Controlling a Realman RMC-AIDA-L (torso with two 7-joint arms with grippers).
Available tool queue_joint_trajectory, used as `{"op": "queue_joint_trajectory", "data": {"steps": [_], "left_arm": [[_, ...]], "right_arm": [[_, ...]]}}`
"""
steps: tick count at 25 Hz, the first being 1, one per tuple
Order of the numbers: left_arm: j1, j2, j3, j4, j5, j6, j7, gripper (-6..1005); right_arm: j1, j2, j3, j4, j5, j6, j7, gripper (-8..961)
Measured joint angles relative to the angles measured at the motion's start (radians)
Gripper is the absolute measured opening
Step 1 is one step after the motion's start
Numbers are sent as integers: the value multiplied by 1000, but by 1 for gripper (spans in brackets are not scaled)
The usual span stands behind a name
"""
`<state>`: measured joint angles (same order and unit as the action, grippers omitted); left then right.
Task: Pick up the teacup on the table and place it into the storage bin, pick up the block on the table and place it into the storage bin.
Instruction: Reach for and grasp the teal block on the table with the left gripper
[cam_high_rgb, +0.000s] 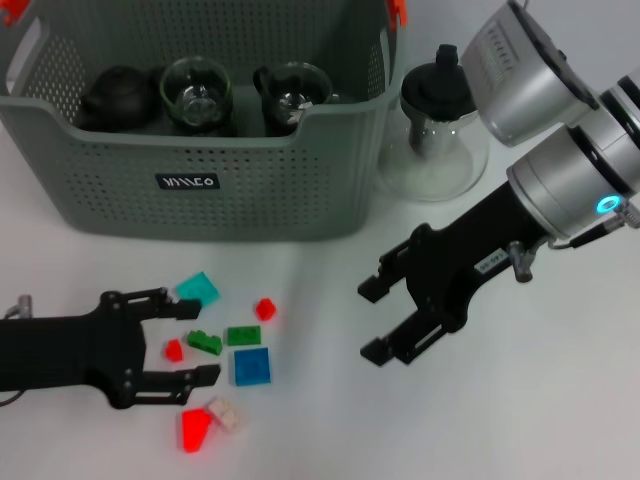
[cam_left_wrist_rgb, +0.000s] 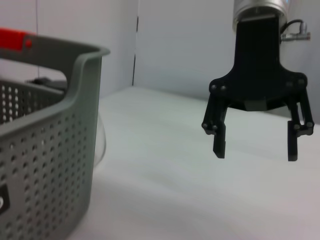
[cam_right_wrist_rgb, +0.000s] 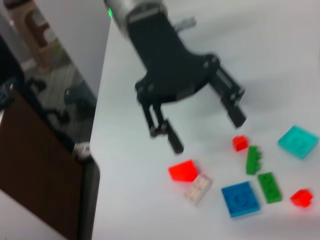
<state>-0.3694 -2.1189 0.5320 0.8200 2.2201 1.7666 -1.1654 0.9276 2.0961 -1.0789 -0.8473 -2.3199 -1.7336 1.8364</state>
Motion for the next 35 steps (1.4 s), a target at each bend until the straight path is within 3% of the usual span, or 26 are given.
{"op": "queue_joint_trajectory", "data": {"steps": [8, 12, 16, 24, 29, 35], "left_arm": [[-25, -8, 47, 234, 84, 28, -220, 810], [-66, -18, 182, 389, 109, 18, -422, 810], [-134, -19, 283, 471, 175, 18, -569, 810], [-253, -27, 469, 510, 394, 3, -713, 810], [-296, -47, 558, 501, 508, -39, -766, 810], [-307, -48, 683, 473, 551, -110, -875, 810]], "right_arm": [[-26, -9, -3, 1, 0, -39, 59, 820], [-73, -11, -1, -20, -3, -71, 100, 821], [-112, -31, 13, -27, -4, -98, 144, 820], [-176, -75, 95, -51, 3, -147, 158, 821], [-190, -80, 141, -50, 4, -159, 149, 821], [-198, -76, 146, -46, 4, -154, 147, 821]]}}
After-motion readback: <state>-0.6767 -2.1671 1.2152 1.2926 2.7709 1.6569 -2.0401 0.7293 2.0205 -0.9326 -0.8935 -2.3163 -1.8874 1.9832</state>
